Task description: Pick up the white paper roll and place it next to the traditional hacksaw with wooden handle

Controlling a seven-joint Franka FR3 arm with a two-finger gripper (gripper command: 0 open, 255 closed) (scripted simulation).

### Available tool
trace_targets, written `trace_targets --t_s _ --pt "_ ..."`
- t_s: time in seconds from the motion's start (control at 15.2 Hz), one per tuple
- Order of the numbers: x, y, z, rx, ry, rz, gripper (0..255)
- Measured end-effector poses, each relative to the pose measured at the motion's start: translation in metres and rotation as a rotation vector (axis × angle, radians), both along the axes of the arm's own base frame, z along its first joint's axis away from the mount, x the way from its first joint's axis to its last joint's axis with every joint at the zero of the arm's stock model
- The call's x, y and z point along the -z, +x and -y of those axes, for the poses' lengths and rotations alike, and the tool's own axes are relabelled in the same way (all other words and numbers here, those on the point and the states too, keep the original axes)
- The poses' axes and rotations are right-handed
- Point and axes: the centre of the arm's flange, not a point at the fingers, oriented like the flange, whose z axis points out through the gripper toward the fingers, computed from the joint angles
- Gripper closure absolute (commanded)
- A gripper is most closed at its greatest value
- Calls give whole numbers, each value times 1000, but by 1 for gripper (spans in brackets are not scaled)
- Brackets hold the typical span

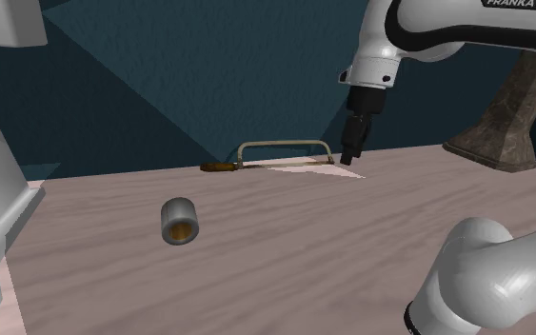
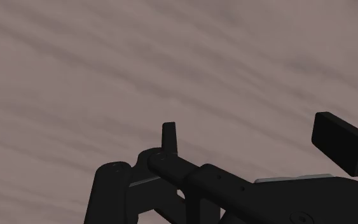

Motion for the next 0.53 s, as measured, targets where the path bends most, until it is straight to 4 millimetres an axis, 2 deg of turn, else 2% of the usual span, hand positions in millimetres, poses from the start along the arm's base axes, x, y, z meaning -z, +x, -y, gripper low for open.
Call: trace_targets --t_s 0.2,0.53 --pt "8 11 -5 11 12 1 0" --pt "37 55 -26 55 60 7 0"
